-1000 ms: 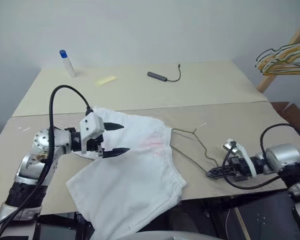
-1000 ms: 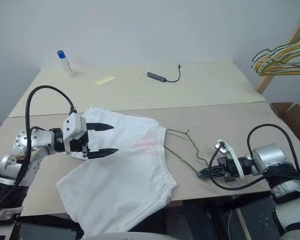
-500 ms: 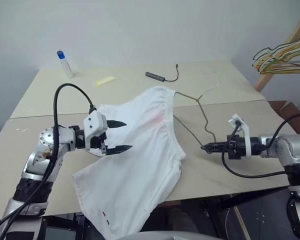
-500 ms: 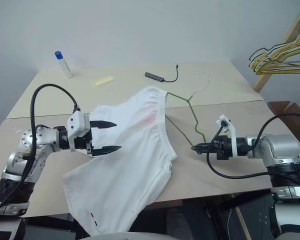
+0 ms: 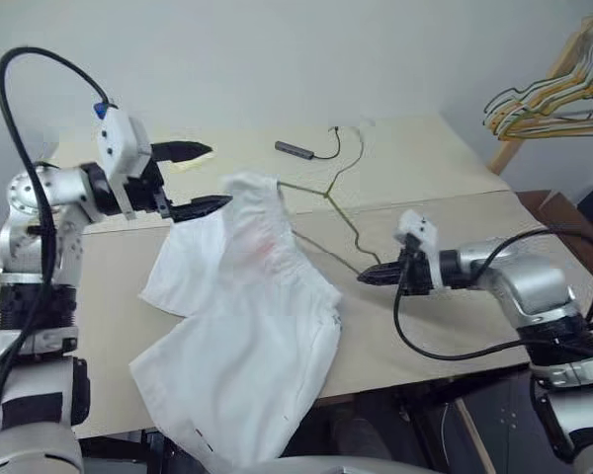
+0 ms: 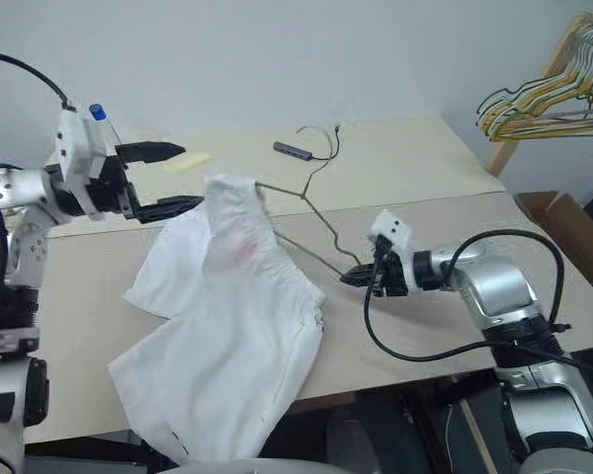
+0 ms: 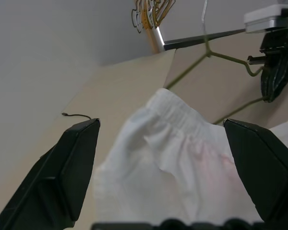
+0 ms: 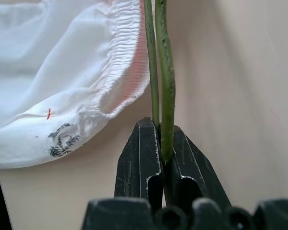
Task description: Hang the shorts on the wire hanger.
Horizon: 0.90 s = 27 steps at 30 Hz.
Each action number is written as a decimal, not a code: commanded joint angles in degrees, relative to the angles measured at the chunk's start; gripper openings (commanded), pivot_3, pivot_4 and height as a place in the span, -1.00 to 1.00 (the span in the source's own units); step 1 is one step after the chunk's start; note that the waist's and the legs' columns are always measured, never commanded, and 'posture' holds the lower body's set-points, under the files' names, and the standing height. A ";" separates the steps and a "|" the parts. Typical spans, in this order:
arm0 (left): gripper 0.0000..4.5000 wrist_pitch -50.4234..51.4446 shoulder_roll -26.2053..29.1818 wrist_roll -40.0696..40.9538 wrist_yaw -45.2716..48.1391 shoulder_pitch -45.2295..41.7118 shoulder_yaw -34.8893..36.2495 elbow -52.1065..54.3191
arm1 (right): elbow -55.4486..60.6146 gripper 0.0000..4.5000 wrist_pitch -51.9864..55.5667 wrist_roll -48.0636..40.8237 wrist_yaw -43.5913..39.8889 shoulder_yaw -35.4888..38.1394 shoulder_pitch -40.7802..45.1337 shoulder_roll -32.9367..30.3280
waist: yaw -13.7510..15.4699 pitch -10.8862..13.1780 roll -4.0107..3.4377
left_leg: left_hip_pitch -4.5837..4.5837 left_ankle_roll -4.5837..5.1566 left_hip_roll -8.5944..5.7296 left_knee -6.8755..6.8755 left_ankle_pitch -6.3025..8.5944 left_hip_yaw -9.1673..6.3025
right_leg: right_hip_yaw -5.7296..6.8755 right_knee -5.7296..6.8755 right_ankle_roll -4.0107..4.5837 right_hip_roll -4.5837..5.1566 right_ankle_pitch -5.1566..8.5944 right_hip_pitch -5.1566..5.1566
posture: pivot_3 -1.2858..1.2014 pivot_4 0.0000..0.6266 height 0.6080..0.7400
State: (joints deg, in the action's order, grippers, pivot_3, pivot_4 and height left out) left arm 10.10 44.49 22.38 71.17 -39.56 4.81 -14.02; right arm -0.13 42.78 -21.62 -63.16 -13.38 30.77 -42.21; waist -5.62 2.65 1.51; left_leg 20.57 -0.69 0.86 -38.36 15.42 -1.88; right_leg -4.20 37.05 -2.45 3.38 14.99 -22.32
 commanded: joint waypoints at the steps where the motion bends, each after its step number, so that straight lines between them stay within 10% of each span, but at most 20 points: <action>1: 0.99 -2.92 1.89 -1.26 5.13 -3.95 -0.96 -4.71 | -0.22 -1.00 -3.36 1.80 -0.36 -0.39 2.48 1.07 | -0.04 0.00 0.00 | 0.01 0.00 0.00 -0.01 0.00 -0.01 | 0.01 0.00 0.00 0.00 0.00 0.00 | -0.03 -1.00 1.00; 13: 0.99 -6.92 6.12 0.38 21.33 -16.05 -18.10 -16.44 | -0.26 -1.00 -10.89 9.88 -3.08 -7.09 6.02 3.71 | -0.01 0.01 -0.01 | 0.27 0.01 -0.01 -0.23 0.00 -0.23 | 0.17 0.07 0.00 -0.03 0.00 -0.11 | -0.03 -1.00 1.00; 20: 0.16 -10.49 6.21 1.20 21.33 -18.78 -24.90 -20.17 | 1.20 -1.00 -11.35 11.42 -3.80 -7.87 5.60 3.46 | -0.02 0.01 -0.01 | 0.75 0.03 -0.02 -0.49 0.01 -0.40 | 0.23 0.26 0.01 -0.04 -0.01 -0.62 | -0.04 -1.00 1.00; 27: 0.16 -15.07 6.30 -1.31 21.33 -18.91 -29.37 -23.46 | 2.62 -1.00 -10.67 11.70 -3.80 -7.52 5.02 3.29 | -0.24 0.01 -0.01 | 0.84 0.03 -0.06 -0.57 0.01 -0.39 | 0.19 0.55 0.02 -0.03 -0.01 -0.82 | -0.04 -1.00 1.00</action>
State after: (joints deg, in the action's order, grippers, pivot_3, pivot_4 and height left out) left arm -3.20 50.49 21.94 92.31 -56.82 -24.33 -36.76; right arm 0.07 32.72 -9.76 -66.31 -21.93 35.23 -38.59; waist -5.86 2.66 1.50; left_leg 21.42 -0.66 0.80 -38.94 15.43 -2.28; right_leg -4.01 37.60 -2.43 3.34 14.98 -23.14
